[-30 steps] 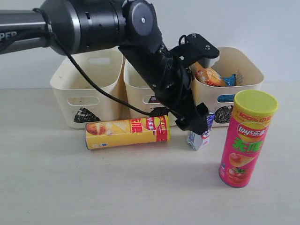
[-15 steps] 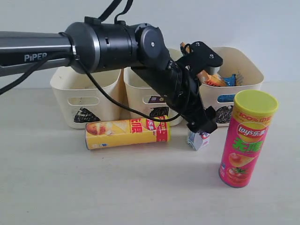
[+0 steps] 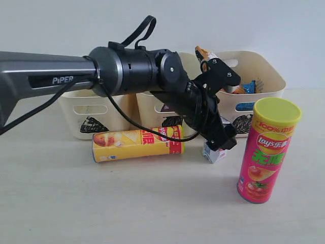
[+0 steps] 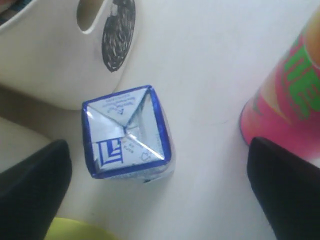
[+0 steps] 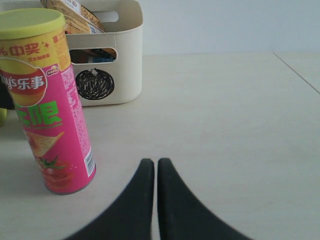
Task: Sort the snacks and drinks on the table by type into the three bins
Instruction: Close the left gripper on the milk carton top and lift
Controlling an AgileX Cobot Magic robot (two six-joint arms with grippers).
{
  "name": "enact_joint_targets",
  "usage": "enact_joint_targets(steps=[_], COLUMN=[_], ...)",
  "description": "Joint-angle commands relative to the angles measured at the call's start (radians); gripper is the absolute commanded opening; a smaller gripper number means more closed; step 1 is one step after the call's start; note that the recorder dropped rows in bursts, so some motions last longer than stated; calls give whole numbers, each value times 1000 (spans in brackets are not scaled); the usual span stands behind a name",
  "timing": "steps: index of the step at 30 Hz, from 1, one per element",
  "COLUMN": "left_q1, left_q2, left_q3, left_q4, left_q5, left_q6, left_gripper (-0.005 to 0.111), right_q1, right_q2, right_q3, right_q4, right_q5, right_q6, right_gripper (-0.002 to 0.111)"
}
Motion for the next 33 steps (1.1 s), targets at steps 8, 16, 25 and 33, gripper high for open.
enact_joint_targets(steps=[8,16,25,33], left_q1=[-8,-8,-8,-8], left_q2=[9,48,87,96], left_q3=[1,1,1,1], left_q4=[-12,-21,-28,-28], left_q5=[-99,-133,-205,-275], left_q6=[5,5,5,5], left_gripper=[87,87,87,86], right_q1=[2,2,2,2], right_q2=[-6,-6,-6,-6], right_q3=[4,4,4,4], right_q4=[-4,-4,-4,-4], right_q5=[-7,-7,-7,-7], right_q6=[0,0,0,0], right_gripper=[0,0,0,0])
